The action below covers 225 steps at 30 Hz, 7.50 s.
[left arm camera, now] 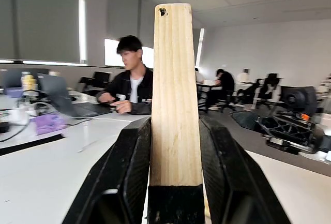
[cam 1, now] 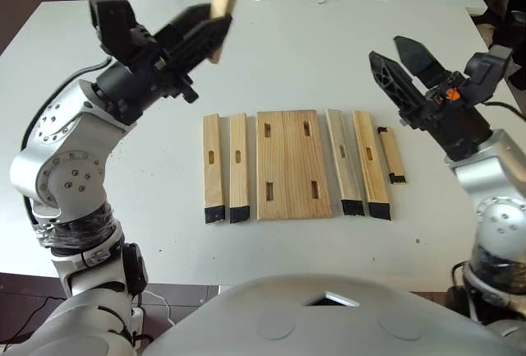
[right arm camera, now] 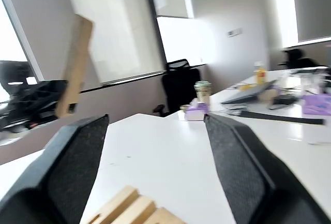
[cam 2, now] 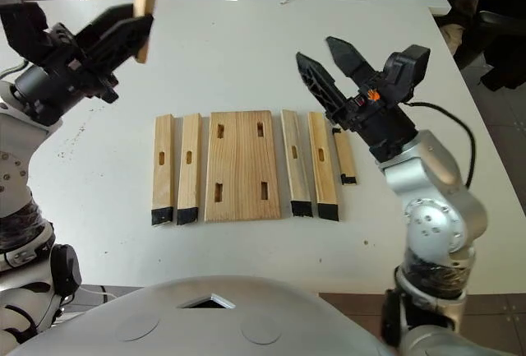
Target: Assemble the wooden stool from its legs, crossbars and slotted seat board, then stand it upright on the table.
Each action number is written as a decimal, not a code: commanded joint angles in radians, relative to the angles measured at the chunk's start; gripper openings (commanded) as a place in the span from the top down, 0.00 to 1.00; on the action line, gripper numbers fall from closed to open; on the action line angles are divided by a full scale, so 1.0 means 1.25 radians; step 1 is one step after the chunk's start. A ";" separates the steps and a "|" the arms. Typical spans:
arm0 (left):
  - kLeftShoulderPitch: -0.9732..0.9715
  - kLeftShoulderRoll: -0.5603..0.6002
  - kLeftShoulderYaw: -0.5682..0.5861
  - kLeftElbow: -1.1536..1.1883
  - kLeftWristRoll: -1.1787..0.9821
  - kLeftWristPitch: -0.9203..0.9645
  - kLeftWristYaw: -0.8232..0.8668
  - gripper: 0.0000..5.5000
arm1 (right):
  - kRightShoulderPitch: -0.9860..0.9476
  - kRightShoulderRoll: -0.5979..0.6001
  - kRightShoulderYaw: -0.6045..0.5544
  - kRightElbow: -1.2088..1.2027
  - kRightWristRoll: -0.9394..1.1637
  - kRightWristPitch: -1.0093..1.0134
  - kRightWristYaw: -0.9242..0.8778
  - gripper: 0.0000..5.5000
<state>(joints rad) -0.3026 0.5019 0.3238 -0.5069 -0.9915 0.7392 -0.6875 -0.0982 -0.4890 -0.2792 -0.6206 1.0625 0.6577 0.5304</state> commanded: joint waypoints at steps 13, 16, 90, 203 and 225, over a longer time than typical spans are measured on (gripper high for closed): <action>0.003 0.059 -0.220 -0.085 0.034 -0.058 -0.203 0.76 | -0.272 -0.223 0.071 0.043 0.379 0.196 0.135 0.39; -0.002 0.051 -0.217 -0.078 0.044 -0.079 -0.196 0.76 | -0.262 -0.233 0.073 0.039 0.362 0.197 0.138 0.45; 0.108 0.077 -0.286 0.074 0.271 -0.216 -0.197 0.50 | 0.104 -0.377 0.202 0.422 -0.611 -0.522 0.579 0.76; 0.204 0.042 -0.326 0.038 0.337 -0.277 -0.168 0.50 | 0.392 -0.305 0.234 0.216 -0.573 -0.369 0.394 0.60; 0.261 0.032 -0.321 0.010 0.360 -0.303 -0.143 0.50 | 0.397 -0.377 0.059 0.146 -0.511 -0.348 0.409 0.57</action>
<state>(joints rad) 0.0153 0.5385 -0.0816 -0.4772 -0.5480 0.3695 -0.8731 0.3625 -0.9524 -0.1295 -0.3426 0.3679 0.1467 1.0705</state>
